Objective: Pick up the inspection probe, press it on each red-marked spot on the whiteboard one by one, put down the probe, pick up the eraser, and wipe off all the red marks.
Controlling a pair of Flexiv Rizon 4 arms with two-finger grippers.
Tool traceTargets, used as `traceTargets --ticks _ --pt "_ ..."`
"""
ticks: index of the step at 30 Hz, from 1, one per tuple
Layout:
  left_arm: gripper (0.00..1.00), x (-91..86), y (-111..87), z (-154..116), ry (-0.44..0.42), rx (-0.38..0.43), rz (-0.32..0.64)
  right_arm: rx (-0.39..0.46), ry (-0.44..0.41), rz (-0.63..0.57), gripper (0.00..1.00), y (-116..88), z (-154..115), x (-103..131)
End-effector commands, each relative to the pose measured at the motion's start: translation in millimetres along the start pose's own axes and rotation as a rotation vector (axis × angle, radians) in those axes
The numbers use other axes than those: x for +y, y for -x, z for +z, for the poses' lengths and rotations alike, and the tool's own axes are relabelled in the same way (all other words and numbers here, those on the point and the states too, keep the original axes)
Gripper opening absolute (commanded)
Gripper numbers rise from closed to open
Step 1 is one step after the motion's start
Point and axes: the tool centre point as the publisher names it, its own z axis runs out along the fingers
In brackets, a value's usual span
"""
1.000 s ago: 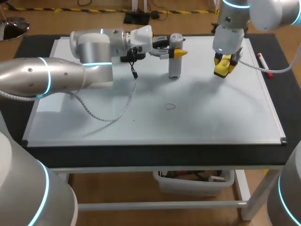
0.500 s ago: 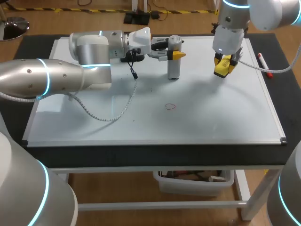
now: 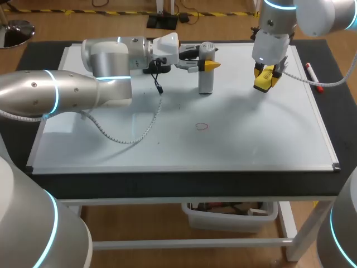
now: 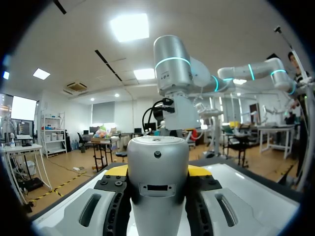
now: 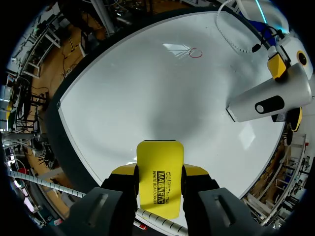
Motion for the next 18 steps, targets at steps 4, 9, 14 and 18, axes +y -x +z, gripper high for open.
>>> traceTargets --ticks 4,9,14,18 --pt "0.0 -2.0 0.3 -2 0.007 -0.001 0.006 0.004 0.0 -0.002 0.0 0 -1 -1" --pt "0.0 -16.9 0.1 -7 0.002 -0.006 0.024 0.004 0.0 -0.002 0.0 0 -1 -1" --pt "0.0 -36.2 2.4 -20 -0.002 -0.014 0.042 0.004 0.0 -0.002 0.0 0 -1 -1" --pt "0.0 -45.9 5.3 -38 0.018 -0.032 0.031 0.004 0.0 -0.002 0.0 0 -1 -1"
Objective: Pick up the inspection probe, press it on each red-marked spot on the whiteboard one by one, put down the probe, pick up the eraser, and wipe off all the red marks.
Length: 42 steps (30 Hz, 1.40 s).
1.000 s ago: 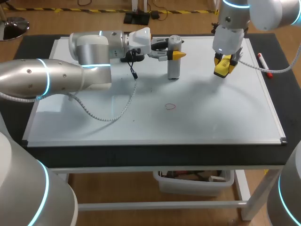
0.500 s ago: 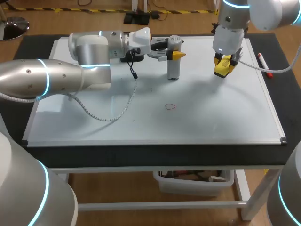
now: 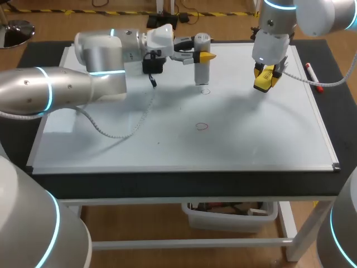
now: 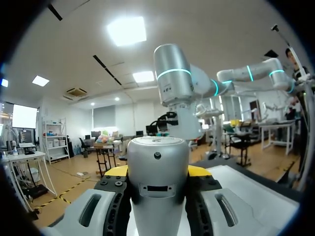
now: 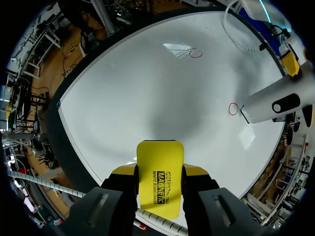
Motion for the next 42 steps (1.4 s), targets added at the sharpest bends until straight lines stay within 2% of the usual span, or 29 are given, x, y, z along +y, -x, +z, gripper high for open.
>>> traceTargets --ticks 1,18,31,37,42 --pt "0.0 -18.1 -6.4 -26 0.027 -0.029 -0.013 0.004 0.0 -0.002 0.0 0 -1 -1" --pt "0.0 -41.7 -13.0 -151 0.072 -0.177 0.004 0.004 0.0 -0.002 0.0 0 -1 -1" --pt "0.0 -47.3 -27.6 -236 0.104 -0.284 -0.005 0.004 0.0 -0.002 0.0 0 -1 -1" --pt "0.0 -50.2 -37.7 -265 0.115 -0.317 -0.013 0.004 0.0 -0.002 0.0 0 -1 -1" --pt "0.0 -50.2 -37.7 -265 0.115 -0.317 -0.013 0.005 0.002 -0.005 0.0 4 -1 1"
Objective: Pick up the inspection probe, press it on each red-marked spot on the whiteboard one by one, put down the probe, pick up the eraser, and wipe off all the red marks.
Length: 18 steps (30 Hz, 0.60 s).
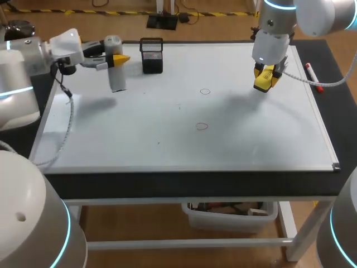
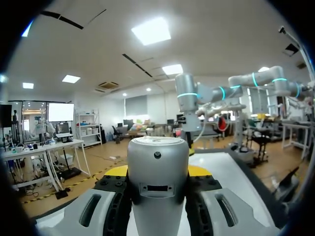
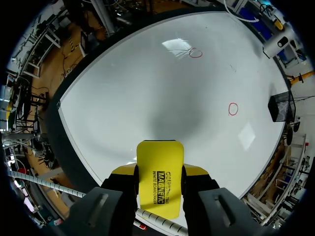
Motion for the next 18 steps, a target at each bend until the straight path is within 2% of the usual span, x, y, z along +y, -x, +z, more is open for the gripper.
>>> traceTargets --ticks 1,18 --pt "0.0 -4.1 -5.3 -7 0.003 -0.018 0.002 0.009 0.004 -0.019 0.0 8 -1 4" --pt "0.0 -4.1 -5.3 -7 0.003 -0.018 0.002 0.01 0.007 -0.234 0.0 100 2 57"
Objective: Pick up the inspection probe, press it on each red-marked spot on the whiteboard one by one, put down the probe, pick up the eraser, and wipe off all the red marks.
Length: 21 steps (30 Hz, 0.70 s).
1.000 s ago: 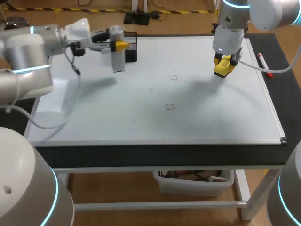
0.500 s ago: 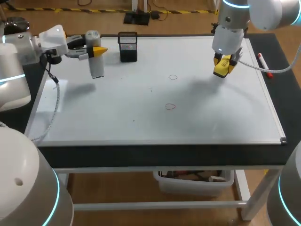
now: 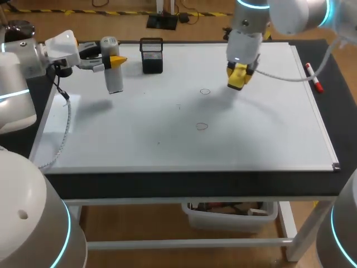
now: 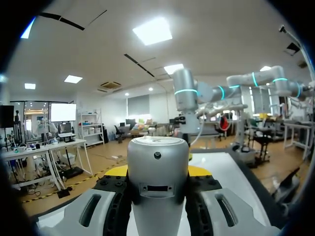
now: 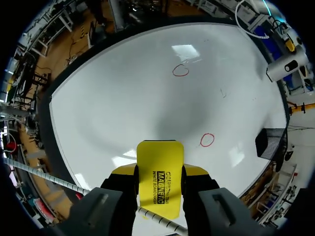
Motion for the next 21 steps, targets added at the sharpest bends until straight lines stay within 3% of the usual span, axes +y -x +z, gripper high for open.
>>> traceTargets --ticks 1,12,21 --pt "0.0 -0.7 0.3 0 -0.002 0.001 0.001 0.047 0.007 -0.035 0.0 28 5 0" --pt "0.0 -0.7 0.3 0 -0.002 0.001 0.001 0.076 0.03 -0.199 0.0 92 21 22" --pt "0.0 -0.7 0.3 0 -0.002 0.001 0.001 0.096 0.062 -0.291 0.0 117 39 43"
